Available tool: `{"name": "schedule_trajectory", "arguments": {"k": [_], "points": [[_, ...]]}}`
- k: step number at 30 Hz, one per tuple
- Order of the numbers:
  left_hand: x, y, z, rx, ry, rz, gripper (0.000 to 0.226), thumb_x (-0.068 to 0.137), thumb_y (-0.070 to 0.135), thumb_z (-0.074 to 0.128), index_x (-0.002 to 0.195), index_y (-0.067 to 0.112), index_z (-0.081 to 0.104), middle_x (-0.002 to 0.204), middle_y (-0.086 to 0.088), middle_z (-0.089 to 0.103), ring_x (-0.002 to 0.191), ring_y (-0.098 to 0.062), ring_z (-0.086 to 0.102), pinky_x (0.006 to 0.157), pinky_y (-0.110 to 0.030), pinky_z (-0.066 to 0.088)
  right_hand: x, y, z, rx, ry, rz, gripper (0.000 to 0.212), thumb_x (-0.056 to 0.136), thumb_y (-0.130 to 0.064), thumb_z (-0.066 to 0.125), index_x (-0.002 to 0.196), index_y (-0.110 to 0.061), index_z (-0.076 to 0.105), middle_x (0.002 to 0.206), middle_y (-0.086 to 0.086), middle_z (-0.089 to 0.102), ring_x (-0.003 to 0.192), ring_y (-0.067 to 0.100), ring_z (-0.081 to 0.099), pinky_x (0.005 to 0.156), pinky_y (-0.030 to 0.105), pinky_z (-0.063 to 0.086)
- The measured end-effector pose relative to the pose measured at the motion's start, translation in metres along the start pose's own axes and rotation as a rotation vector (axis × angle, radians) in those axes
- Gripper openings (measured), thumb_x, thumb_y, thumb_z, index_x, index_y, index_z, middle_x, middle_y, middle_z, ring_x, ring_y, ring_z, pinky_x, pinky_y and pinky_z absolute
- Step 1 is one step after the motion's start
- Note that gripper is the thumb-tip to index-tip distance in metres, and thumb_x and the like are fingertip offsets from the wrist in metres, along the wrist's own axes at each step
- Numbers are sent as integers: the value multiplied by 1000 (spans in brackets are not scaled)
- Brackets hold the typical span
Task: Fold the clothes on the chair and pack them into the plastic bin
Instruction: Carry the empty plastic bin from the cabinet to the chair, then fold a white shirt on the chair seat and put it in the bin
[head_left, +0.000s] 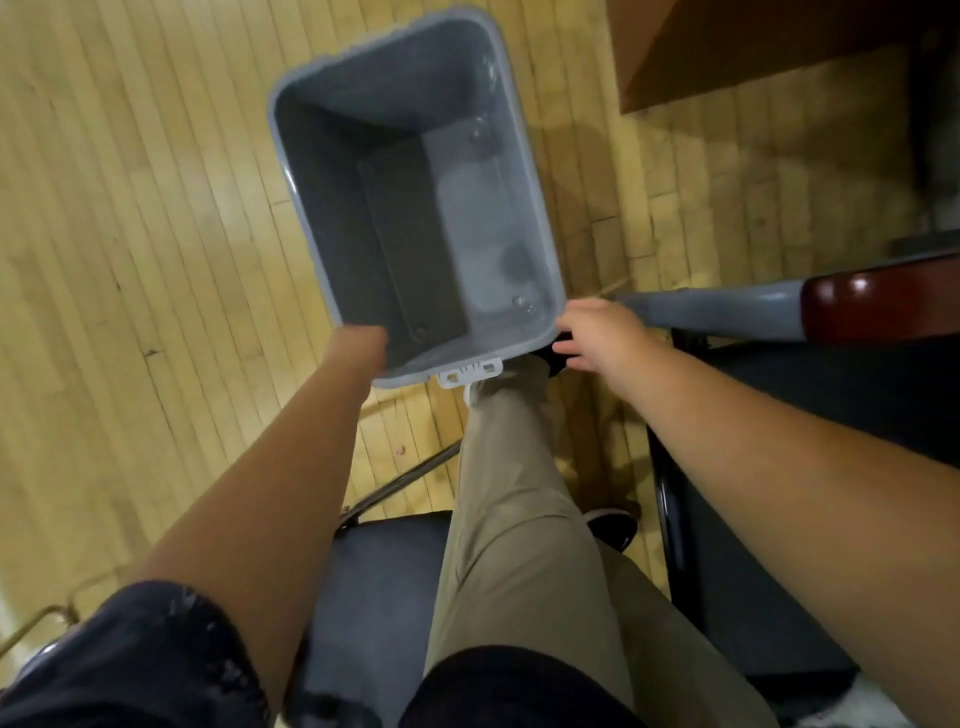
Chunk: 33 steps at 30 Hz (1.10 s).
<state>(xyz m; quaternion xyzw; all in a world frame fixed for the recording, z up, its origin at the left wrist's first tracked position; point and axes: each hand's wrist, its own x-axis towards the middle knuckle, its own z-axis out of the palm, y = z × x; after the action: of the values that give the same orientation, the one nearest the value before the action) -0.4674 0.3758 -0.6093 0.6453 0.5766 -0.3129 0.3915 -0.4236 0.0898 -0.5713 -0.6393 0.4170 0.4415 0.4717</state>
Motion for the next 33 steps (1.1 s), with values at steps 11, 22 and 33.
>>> {"name": "schedule_trajectory", "arguments": {"k": [11, 22, 33], "points": [[-259, 68, 167, 477, -526, 355, 15, 105, 22, 64, 114, 10, 69, 94, -3, 76, 79, -17, 72, 79, -35, 61, -127, 110, -146, 612, 87, -80, 19, 107, -18, 57, 125, -20, 65, 118, 2, 74, 96, 23, 78, 88, 41, 63], [-443, 9, 342, 973, -789, 796, 16, 105, 21, 56, 109, 20, 72, 102, -2, 79, 89, -18, 75, 82, -36, 63, -194, 286, -293, 1064, 625, -178, 20, 105, -18, 57, 119, -26, 69, 113, -6, 77, 93, 13, 78, 84, 32, 63], [-394, -78, 429, 1075, -948, 1056, 23, 102, 15, 57, 111, 24, 75, 102, 7, 80, 98, -15, 77, 90, -36, 63, -126, 415, -270, 1050, 828, -265, 13, 103, -31, 63, 112, -34, 71, 117, -11, 75, 97, 7, 76, 96, 42, 61]]}}
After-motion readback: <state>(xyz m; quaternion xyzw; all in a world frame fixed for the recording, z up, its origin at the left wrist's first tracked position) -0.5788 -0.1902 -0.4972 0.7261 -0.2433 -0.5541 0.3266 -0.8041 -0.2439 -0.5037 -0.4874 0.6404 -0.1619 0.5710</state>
